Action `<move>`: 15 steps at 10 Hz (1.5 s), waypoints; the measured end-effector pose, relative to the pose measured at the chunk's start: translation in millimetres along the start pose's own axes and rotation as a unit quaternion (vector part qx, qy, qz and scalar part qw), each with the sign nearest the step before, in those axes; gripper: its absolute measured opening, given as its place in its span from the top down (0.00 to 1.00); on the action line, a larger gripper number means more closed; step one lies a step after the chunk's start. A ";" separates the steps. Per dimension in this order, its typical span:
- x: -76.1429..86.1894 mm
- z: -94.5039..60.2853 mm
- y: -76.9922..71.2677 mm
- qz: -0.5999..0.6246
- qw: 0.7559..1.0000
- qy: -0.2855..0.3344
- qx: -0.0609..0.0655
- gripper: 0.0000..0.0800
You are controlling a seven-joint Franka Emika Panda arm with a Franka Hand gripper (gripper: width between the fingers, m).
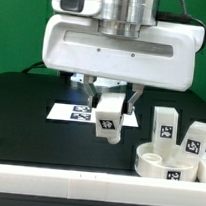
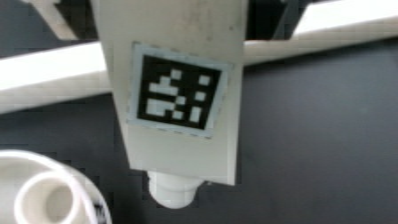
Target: Assemble stool
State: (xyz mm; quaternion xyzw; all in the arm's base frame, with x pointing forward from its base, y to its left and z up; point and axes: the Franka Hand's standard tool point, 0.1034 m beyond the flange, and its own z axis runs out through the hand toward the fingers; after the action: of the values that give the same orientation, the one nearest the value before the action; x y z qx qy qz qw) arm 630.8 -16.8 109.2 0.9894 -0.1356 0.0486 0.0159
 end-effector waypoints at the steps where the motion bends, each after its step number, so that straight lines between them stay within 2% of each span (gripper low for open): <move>1: -1.0 -3.7 -9.8 0.000 1.000 0.031 0.006 0.59; 3: -0.5 -6.6 -29.9 -0.016 0.994 0.110 0.015 0.59; 5: 0.5 -5.3 -31.4 -0.020 0.985 0.168 0.022 0.59; 7: -3.6 -3.7 -38.1 -0.045 0.985 0.168 0.018 0.59; 10: -12.2 -8.5 -55.8 -0.121 0.976 0.178 0.004 0.59; 12: -14.4 -11.1 -56.0 -0.124 0.976 0.180 -0.003 0.59; 14: -14.9 -10.2 -56.5 -0.125 0.976 0.180 -0.003 0.59; 15: -15.2 -9.6 -61.4 -0.156 0.970 0.187 -0.008 0.59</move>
Offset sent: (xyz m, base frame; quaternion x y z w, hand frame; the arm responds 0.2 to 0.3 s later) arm 0.0000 0.0000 0.0000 0.0000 0.1296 0.0000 0.9916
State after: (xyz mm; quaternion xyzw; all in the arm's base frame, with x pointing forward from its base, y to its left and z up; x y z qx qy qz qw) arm 632.0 46.8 116.1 0.9716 0.0259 0.2283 0.0563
